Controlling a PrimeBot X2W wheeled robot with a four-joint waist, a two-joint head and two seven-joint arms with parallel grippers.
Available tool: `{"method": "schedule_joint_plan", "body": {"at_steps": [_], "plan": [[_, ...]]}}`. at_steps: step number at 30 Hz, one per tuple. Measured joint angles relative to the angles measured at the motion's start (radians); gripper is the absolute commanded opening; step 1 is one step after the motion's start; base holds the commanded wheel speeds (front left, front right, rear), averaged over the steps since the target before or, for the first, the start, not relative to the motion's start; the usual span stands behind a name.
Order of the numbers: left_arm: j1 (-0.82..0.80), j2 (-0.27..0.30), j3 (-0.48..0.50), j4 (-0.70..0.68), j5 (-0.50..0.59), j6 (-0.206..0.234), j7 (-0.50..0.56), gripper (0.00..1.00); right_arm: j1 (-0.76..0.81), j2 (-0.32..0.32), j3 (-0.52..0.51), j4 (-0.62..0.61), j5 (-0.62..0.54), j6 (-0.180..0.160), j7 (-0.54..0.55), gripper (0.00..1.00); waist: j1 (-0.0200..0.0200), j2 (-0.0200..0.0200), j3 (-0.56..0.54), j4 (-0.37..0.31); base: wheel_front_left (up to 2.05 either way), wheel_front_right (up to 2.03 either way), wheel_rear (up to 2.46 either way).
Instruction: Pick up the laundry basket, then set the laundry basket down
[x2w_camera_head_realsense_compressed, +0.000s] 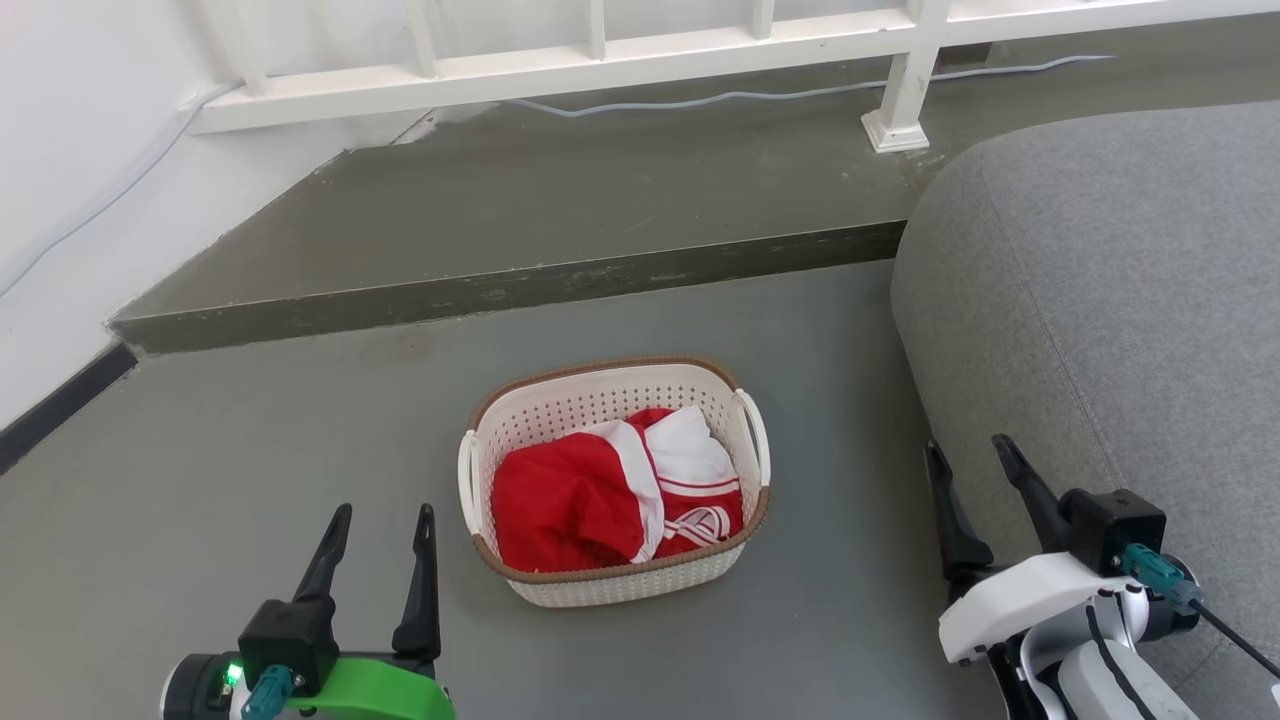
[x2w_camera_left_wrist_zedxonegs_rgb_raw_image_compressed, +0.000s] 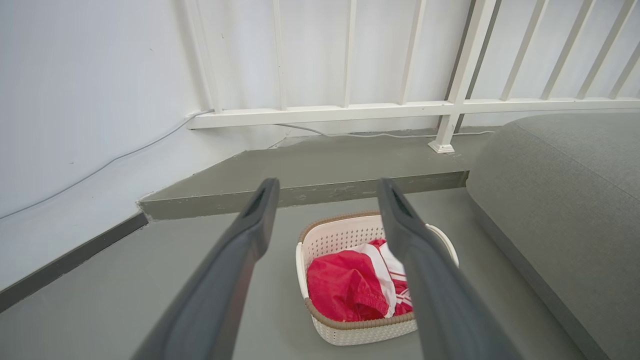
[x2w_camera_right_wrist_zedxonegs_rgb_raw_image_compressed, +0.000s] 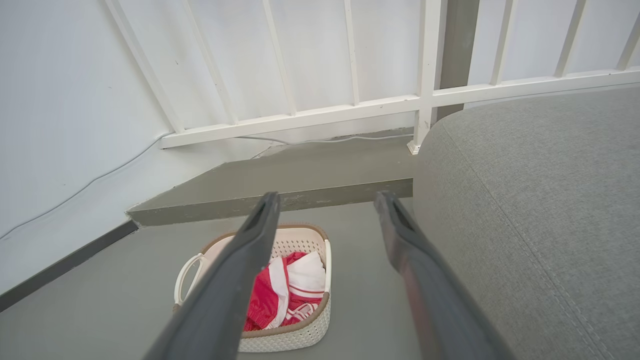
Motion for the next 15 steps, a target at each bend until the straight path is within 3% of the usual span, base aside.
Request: {"method": "schedule_joint_plan", "body": {"at_steps": [2,3,15], "plan": [[0.001,0.000,0.000,-0.002,0.000,0.000,0.000,1.00,0.003,0.000,-0.001,-0.003,-0.001,0.000,0.000,1.00,0.0000,0.0000,0.000,0.000,0.00,0.00,0.00],[0.002,0.000,0.000,-0.004,0.001,0.000,0.000,0.00,0.005,0.000,-0.002,-0.004,-0.001,0.000,0.000,0.00,0.0000,0.0000,0.001,0.000,0.00,0.00,0.00],[0.025,-0.009,-0.006,0.019,-0.049,-0.011,0.005,0.00,0.039,0.020,-0.009,0.017,0.053,0.012,0.002,0.00,0.0000,0.0000,-0.002,0.001,0.00,0.00,0.00]]}}
